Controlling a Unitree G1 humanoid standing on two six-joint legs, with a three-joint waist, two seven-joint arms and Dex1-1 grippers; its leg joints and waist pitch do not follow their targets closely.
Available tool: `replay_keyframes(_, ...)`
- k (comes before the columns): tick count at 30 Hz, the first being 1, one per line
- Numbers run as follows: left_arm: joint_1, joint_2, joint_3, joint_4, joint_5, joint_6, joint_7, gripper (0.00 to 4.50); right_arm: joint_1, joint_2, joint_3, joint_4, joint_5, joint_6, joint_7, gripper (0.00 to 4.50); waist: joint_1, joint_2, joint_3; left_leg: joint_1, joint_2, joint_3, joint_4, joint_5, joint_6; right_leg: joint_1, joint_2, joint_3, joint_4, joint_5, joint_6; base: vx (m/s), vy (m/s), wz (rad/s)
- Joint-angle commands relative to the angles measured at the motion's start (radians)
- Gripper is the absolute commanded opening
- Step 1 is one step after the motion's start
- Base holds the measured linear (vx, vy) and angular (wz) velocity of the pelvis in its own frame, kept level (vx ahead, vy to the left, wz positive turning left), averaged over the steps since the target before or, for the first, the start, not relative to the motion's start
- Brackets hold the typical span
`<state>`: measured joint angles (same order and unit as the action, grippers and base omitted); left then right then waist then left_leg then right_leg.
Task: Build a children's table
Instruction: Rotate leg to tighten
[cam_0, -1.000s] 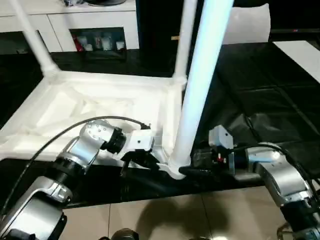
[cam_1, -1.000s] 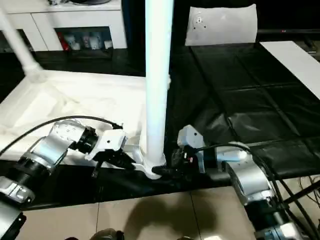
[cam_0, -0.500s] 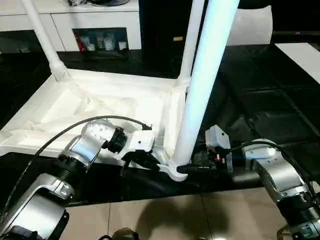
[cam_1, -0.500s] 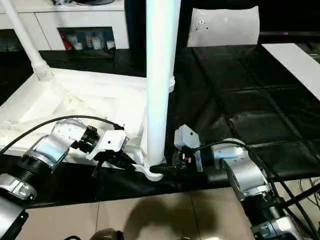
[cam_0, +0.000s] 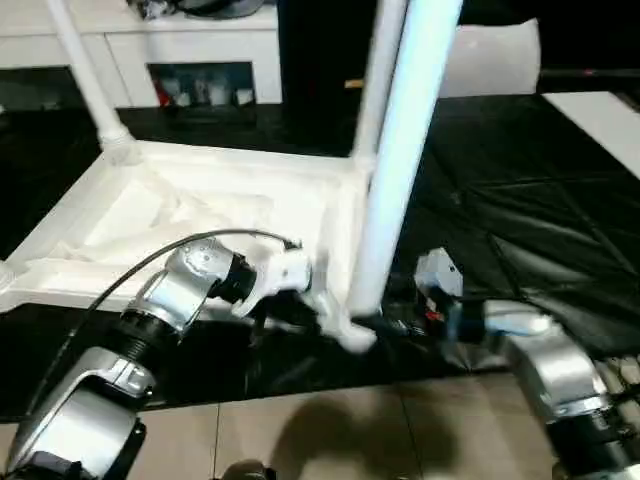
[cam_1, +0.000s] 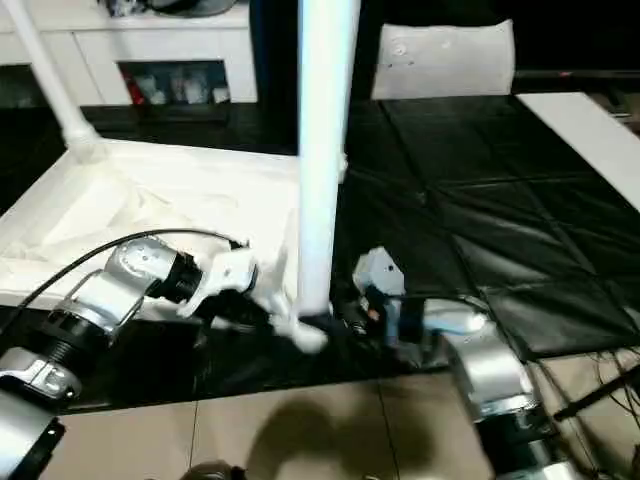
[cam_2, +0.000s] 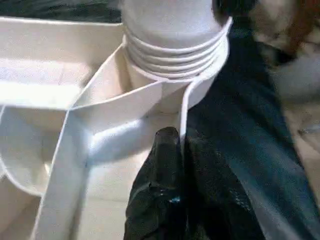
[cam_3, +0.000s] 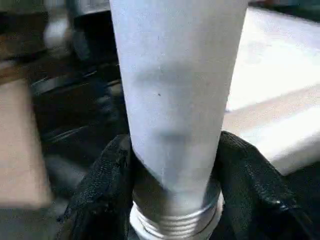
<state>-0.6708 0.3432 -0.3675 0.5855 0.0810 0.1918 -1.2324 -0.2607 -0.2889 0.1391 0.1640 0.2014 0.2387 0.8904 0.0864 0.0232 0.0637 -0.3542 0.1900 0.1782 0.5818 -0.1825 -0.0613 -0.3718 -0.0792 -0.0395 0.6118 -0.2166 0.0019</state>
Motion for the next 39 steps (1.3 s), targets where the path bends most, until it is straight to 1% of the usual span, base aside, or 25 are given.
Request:
replay_keyframes(1,-0.008,-0.121,0.024,-0.039,-0.038,0.091,0.174,0.0,0.002,0.09,0.066,0.046,-0.027,0.072,-0.11,2.05,-0.012,-0.005,-0.029,0.018,0.036,-0.023,-0.089,-0.409,-0.045,0.005,-0.069,0.034,-0.11,-0.561,-0.146,-0.07,0.023,-0.06)
replay_keyframes(2,-0.015,-0.151,0.045,-0.036,-0.044,0.122,0.228,0.0,-0.009,0.126,0.046,0.061,-0.027,0.095,-0.172,2.05,-0.024,-0.008,-0.029,0.016,0.031,-0.033,-0.092,-0.439,-0.051,0.008,-0.071,0.027,-0.121,-0.631,-0.105,-0.059,0.038,-0.13)
replay_keyframes(4,-0.03,-0.198,0.08,-0.022,-0.048,0.159,0.324,0.0,-0.036,0.183,0.012,0.092,-0.028,0.128,-0.274,2.04,-0.042,-0.007,-0.031,0.007,0.028,-0.039,-0.098,-0.45,-0.051,0.014,-0.068,0.019,-0.121,-0.603,-0.095,-0.053,0.044,-0.15)
replay_keyframes(5,-0.044,-0.23,0.109,-0.007,-0.049,0.174,0.403,0.0,-0.059,0.222,-0.012,0.118,-0.029,0.148,-0.346,2.04,-0.051,-0.008,-0.037,0.006,0.027,-0.042,-0.099,-0.444,-0.042,0.018,-0.069,0.015,-0.121,-0.567,-0.096,-0.036,0.058,-0.16)
replay_keyframes(6,-0.049,-0.24,0.118,-0.001,-0.049,0.177,0.43,0.0,-0.068,0.235,-0.019,0.128,-0.03,0.152,-0.369,2.04,-0.061,-0.006,-0.04,0.001,0.025,-0.041,-0.101,-0.42,-0.031,0.018,-0.068,0.018,-0.118,-0.504,-0.115,-0.036,0.058,-0.16)
replay_keyframes(7,-0.053,-0.252,0.13,0.002,-0.047,0.186,0.46,0.0,-0.076,0.249,-0.028,0.137,-0.031,0.159,-0.395,2.04,-0.061,-0.006,-0.04,0.001,0.025,-0.041,-0.101,-0.42,-0.031,0.018,-0.068,0.018,-0.118,-0.504,-0.115,-0.025,0.055,-0.14)
replay_keyframes(8,-0.062,-0.277,0.158,0.007,-0.049,0.198,0.522,0.0,-0.1,0.276,-0.047,0.164,-0.035,0.174,-0.451,2.04,-0.065,-0.004,-0.044,-0.004,0.027,-0.042,-0.101,-0.394,-0.021,0.022,-0.065,0.018,-0.115,-0.431,-0.132,0.0,0.0,0.0)
replay_keyframes(10,-0.064,-0.313,0.195,-0.008,-0.041,0.231,0.599,0.0,-0.136,0.315,-0.075,0.2,-0.05,0.193,-0.536,2.04,-0.07,-0.005,-0.049,-0.005,0.027,-0.031,-0.098,-0.338,-0.002,0.017,-0.061,0.022,-0.107,-0.28,-0.18,0.0,0.0,0.0)
replay_keyframes(12,-0.063,-0.324,0.205,-0.018,-0.038,0.242,0.62,0.0,-0.148,0.327,-0.085,0.21,-0.052,0.192,-0.554,2.04,-0.075,-0.007,-0.045,-0.002,0.023,-0.026,-0.095,-0.358,0.012,0.01,-0.061,0.022,-0.113,-0.307,-0.187,0.0,0.0,0.0)
replay_keyframes(13,-0.061,-0.325,0.206,-0.026,-0.034,0.245,0.625,0.0,-0.155,0.336,-0.096,0.216,-0.046,0.187,-0.558,2.04,-0.076,-0.014,-0.044,-0.003,0.022,-0.024,-0.094,-0.361,0.019,0.011,-0.062,0.022,-0.117,-0.33,-0.181,0.0,0.0,0.0)
replay_keyframes(14,-0.054,-0.319,0.198,-0.038,-0.028,0.241,0.619,0.0,-0.157,0.341,-0.101,0.216,-0.049,0.178,-0.557,2.6,-0.072,-0.008,-0.045,-0.003,0.025,-0.024,-0.093,-0.346,0.029,0.009,-0.065,0.025,-0.119,-0.335,-0.172,0.0,0.0,0.0)
replay_keyframes(16,-0.04,-0.3,0.177,-0.052,-0.02,0.223,0.592,0.0,-0.15,0.333,-0.096,0.208,-0.057,0.167,-0.545,2.6,-0.07,-0.009,-0.048,-0.007,0.027,-0.024,-0.093,-0.315,0.034,0.012,-0.063,0.026,-0.113,-0.284,-0.174,0.0,0.0,0.0)
replay_keyframes(17,-0.028,-0.281,0.159,-0.057,-0.014,0.201,0.563,0.0,-0.138,0.322,-0.09,0.198,-0.058,0.155,-0.531,2.76,-0.07,-0.009,-0.049,-0.009,0.028,-0.023,-0.093,-0.297,0.041,0.013,-0.062,0.026,-0.11,-0.251,-0.18,0.0,0.0,0.0)
replay_keyframes(19,-0.018,-0.262,0.144,-0.06,-0.01,0.18,0.537,0.0,-0.127,0.31,-0.086,0.187,-0.061,0.142,-0.52,2.83,-0.069,-0.009,-0.049,-0.009,0.027,-0.021,-0.091,-0.291,0.047,0.012,-0.061,0.026,-0.109,-0.242,-0.188,0.0,0.0,0.0)
replay_keyframes(20,-0.015,-0.258,0.141,-0.061,-0.008,0.178,0.533,0.0,-0.126,0.308,-0.086,0.185,-0.063,0.14,-0.519,3.05,-0.069,-0.01,-0.051,-0.01,0.026,-0.019,-0.089,-0.28,0.051,0.013,-0.062,0.028,-0.108,-0.236,-0.192,0.0,0.0,0.0)
replay_keyframes(21,-0.001,-0.233,0.13,-0.072,-0.007,0.162,0.494,0.0,-0.106,0.286,-0.08,0.16,-0.065,0.118,-0.491,3.05,-0.065,-0.019,-0.053,-0.013,0.025,-0.017,-0.087,-0.246,0.061,0.017,-0.065,0.028,-0.105,-0.219,-0.195,0.0,0.0,0.0)
replay_keyframes(22,0.009,-0.212,0.12,-0.08,-0.008,0.146,0.46,0.0,-0.091,0.264,-0.077,0.139,-0.062,0.101,-0.461,3.05,-0.062,-0.017,-0.055,-0.014,0.026,-0.016,-0.085,-0.221,0.068,0.018,-0.065,0.029,-0.103,-0.195,-0.195,0.0,0.0,0.0)
replay_keyframes(24,0.023,-0.18,0.105,-0.09,-0.011,0.122,0.406,0.0,-0.067,0.223,-0.071,0.107,-0.059,0.07,-0.405,3.23,-0.059,-0.016,-0.06,-0.018,0.027,-0.014,-0.076,-0.143,0.098,0.021,-0.062,0.028,-0.091,-0.081,-0.214,0.0,0.0,0.0)
replay_keyframes(26,0.033,-0.151,0.092,-0.093,-0.014,0.094,0.356,0.0,-0.046,0.181,-0.074,0.08,-0.049,0.048,-0.345,3.42,-0.054,-0.014,-0.065,-0.02,0.025,-0.01,-0.068,-0.07,0.132,0.024,-0.059,0.026,-0.076,0.043,-0.254,0.026,-0.015,0.0)
replay_keyframes(27,0.033,-0.151,0.092,-0.093,-0.014,0.094,0.356,0.0,-0.046,0.181,-0.074,0.08,-0.049,0.048,-0.345,3.5,-0.054,-0.014,-0.065,-0.02,0.025,-0.01,-0.068,-0.07,0.132,0.024,-0.059,0.026,-0.076,0.043,-0.254,0.0,0.0,0.0)
replay_keyframes(28,0.038,-0.13,0.082,-0.093,-0.021,0.069,0.311,0.0,-0.034,0.146,-0.08,0.065,-0.038,0.03,-0.296,3.5,-0.05,-0.012,-0.064,-0.019,0.027,-0.009,-0.066,-0.058,0.147,0.023,-0.059,0.024,-0.072,0.078,-0.273,0.0,0.0,0.0)
replay_keyframes(32,0.043,-0.054,0.031,-0.075,-0.033,-0.043,0.138,0.0,0.006,0.003,-0.072,0.004,0.008,-0.012,-0.075,3.9,-0.037,-0.01,-0.06,-0.013,0.035,-0.004,-0.065,-0.103,0.142,0.019,-0.057,0.025,-0.076,0.028,-0.278,0.0,0.0,0.0)
replay_keyframes(35,0.038,-0.02,0.002,-0.062,-0.025,-0.092,0.056,0.0,0.012,-0.059,-0.058,-0.008,0.022,-0.021,0.026,4.11,-0.027,-0.007,-0.055,-0.008,0.04,-0.003,-0.069,-0.129,0.125,0.013,-0.058,0.025,-0.077,-0.008,-0.281,0.0,0.0,0.0)
replay_keyframes(36,0.035,-0.004,-0.013,-0.057,-0.023,-0.114,0.015,0.0,0.01,-0.087,-0.05,-0.009,0.027,-0.022,0.073,4.23,-0.025,-0.007,-0.057,-0.008,0.037,-0.004,-0.068,-0.141,0.123,0.015,-0.056,0.022,-0.078,-0.022,-0.277,0.0,0.0,0.0)
replay_keyframes(39,0.031,0.019,-0.037,-0.052,-0.027,-0.151,-0.066,0.0,-0.004,-0.126,-0.03,-0.006,0.033,-0.028,0.144,4.42,-0.017,-0.007,-0.053,-0.004,0.043,0.0,-0.072,-0.17,0.104,0.012,-0.058,0.023,-0.08,-0.06,-0.273,0.0,0.0,0.0)
